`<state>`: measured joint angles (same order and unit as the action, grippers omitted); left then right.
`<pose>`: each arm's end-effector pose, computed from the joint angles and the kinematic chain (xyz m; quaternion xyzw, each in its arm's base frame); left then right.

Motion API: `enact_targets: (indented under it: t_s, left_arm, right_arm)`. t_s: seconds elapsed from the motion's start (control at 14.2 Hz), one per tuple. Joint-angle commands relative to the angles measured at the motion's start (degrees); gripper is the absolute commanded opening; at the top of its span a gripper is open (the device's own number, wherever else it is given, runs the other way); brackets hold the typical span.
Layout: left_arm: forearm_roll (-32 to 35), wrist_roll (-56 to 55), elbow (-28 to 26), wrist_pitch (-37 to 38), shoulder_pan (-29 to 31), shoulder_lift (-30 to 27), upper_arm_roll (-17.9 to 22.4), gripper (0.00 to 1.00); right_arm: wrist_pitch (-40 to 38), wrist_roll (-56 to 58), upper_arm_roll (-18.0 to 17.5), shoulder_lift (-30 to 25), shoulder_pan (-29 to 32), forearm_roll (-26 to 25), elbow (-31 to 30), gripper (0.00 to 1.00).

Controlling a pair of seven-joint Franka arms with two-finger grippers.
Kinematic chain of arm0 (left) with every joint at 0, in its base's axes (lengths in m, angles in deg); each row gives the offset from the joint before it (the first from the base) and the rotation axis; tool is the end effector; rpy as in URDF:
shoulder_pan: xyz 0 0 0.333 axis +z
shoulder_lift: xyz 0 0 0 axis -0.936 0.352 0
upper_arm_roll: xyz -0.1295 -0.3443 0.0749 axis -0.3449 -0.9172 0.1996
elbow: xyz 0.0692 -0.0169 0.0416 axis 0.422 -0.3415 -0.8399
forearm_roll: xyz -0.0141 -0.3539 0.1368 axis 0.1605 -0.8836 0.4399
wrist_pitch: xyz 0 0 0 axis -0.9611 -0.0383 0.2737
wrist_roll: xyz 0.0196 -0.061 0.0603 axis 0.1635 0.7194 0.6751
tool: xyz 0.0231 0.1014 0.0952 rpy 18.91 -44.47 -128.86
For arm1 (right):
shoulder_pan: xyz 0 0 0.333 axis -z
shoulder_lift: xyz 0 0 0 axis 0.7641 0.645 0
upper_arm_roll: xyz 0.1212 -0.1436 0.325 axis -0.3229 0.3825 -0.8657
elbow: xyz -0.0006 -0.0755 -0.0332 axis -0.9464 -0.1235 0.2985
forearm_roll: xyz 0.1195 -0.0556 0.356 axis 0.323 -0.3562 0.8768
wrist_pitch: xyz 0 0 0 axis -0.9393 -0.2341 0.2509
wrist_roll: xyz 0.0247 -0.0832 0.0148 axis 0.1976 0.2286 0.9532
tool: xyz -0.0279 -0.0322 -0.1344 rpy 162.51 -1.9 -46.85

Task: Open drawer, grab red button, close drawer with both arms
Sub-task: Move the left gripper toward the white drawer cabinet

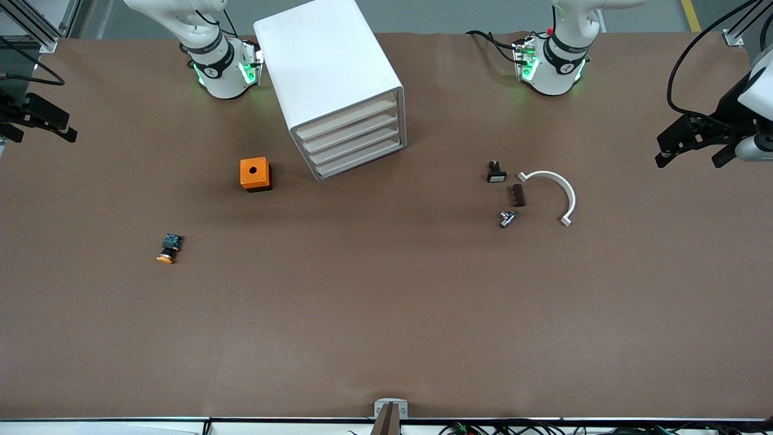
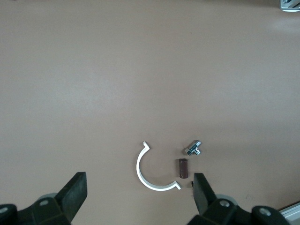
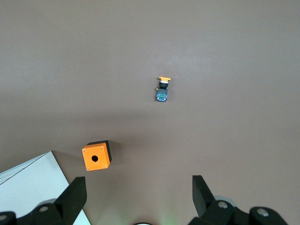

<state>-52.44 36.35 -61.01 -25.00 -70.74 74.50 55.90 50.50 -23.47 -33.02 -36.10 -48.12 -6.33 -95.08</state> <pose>0.5294 -0.0445 0.6694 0.9980 -0.0061 0.0623 0.0106 0.4902 -0.0460 0.6705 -0.9998 0.0098 0.0150 0.0096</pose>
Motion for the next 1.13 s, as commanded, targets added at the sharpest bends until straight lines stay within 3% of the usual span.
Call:
enact_targets:
  t_s: [0.0, 0.63, 1.06]
  left_arm:
    - [0.92, -0.27, 1.37, 1.17, 0.21, 0.65, 0.02, 1.0]
    - [0.92, -0.44, 0.49, 3.88, 3.19, 1.97, 0.2, 1.0]
    - [0.92, -1.41, 1.11, 3.54, 4.34, 10.3, -0.15, 1.0]
  right_arm:
    - [0.36, 0.89, -0.24, -1.15, 0.83, 0.21, -1.22, 1.0]
    - [0.54, 0.89, -0.33, -1.15, 0.84, 0.03, -1.22, 1.0]
    - [0.36, 0.89, -0.33, -1.15, 0.83, 0.12, -1.22, 1.0]
